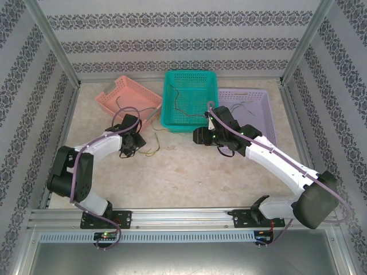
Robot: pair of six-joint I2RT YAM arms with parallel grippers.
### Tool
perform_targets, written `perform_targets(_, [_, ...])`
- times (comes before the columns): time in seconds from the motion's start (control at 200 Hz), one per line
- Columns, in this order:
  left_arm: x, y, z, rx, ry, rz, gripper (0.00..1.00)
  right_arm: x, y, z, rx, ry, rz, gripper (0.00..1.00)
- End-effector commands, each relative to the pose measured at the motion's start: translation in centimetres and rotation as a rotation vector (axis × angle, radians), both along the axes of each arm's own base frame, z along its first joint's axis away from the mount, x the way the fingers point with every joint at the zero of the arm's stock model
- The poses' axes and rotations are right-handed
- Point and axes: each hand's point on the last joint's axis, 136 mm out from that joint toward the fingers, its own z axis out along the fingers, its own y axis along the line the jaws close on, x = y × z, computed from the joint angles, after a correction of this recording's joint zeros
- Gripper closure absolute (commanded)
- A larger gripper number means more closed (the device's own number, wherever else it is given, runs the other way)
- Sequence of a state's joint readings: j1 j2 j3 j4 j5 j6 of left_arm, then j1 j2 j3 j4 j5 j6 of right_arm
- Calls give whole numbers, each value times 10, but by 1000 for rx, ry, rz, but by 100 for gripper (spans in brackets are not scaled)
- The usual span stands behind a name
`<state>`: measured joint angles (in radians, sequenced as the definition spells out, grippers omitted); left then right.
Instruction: Untangle the cables
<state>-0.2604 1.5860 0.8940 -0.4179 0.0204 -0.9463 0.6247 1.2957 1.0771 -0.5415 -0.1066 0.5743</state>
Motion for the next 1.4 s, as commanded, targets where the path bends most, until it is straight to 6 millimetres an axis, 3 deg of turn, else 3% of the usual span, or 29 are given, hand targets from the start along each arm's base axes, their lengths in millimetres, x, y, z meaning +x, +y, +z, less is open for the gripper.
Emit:
perform_targets(0.0, [18,3,5,73,-23,-70,46,1,0,10,19,-17,-10,51])
perform_targets(0.315, [20,5,-13,221,-1,-183,51,-1,1,7,33,3,-15,51])
perform_targets(0.61, [21,6,-27,283,-7,-232,70,-4,1,6,39,16,-15,51])
perform_targets(0.754, [24,6,-24,293,-30,-240,92,-7,0,2,41,27,-13,51])
perform_targets(0.809, [21,9,-15,315,-40,-234,100,-8,0,0,38,30,-9,51])
perform_targets(0.984, [-11,16,30,362,-79,-210,100,-8,2,-5,34,39,10,51])
perform_targets(1.124, [-44,13,59,280,-125,-215,100,-7,14,-8,38,46,47,51])
perform_targets(1.269, [-57,4,101,158,-248,-220,100,-8,45,-3,86,57,126,51])
perform_targets(1.394, [-53,-4,140,67,-357,-170,100,-12,91,34,326,52,233,50])
